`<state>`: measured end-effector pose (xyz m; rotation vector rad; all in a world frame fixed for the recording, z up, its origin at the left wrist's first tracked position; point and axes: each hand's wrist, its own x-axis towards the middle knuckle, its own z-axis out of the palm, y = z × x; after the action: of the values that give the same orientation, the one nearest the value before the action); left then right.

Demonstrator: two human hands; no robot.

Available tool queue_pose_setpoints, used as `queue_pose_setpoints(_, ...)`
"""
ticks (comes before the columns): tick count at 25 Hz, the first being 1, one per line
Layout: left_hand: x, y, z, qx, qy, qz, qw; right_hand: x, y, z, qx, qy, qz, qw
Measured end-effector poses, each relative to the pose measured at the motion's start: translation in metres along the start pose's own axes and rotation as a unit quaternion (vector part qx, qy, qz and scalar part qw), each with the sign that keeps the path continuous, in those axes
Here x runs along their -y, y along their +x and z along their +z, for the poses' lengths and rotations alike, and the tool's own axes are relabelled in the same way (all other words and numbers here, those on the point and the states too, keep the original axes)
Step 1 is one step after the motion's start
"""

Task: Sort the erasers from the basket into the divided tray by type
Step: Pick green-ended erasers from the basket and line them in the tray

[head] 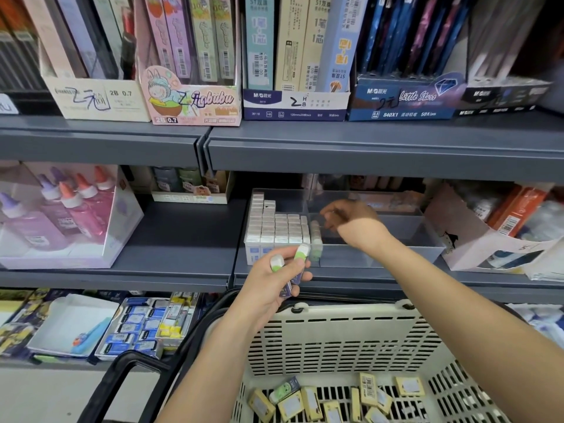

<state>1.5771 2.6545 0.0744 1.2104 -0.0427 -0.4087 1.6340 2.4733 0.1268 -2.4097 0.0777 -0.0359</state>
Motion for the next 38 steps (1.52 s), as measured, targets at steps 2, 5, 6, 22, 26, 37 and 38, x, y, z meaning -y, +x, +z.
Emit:
queue_pose_setpoints(2,0.0,0.0,0.001,-0.003,0.006,0.002,1.0,0.007,-0.018,-0.004,0.003,0.022,-0.056,0.998)
queue_pose_setpoints(5,-0.001,-0.001,0.003,-0.002,0.009,0.003,1.0,0.013,-0.044,-0.004,0.107,0.049,-0.118,0.986)
queue_pose_setpoints(6,-0.002,-0.002,0.003,0.0,0.012,0.003,1.0,0.014,-0.049,-0.003,0.128,0.059,-0.117,0.983)
queue_pose_setpoints(22,-0.002,-0.003,0.009,-0.042,-0.035,0.044,0.998,0.004,0.005,-0.024,-0.082,0.01,0.006,0.997)
queue_pose_setpoints(26,-0.001,-0.003,0.01,-0.048,0.004,0.041,0.998,0.003,0.013,-0.003,-0.026,-0.001,-0.014,1.0)
queue_pose_setpoints(37,0.01,-0.002,0.007,-0.061,0.082,0.084,0.991,-0.003,0.012,0.005,0.029,-0.088,-0.02,0.995)
queue_pose_setpoints(38,0.009,-0.002,0.008,-0.064,0.082,0.082,0.991,0.0,0.007,0.001,0.008,-0.097,-0.034,0.995)
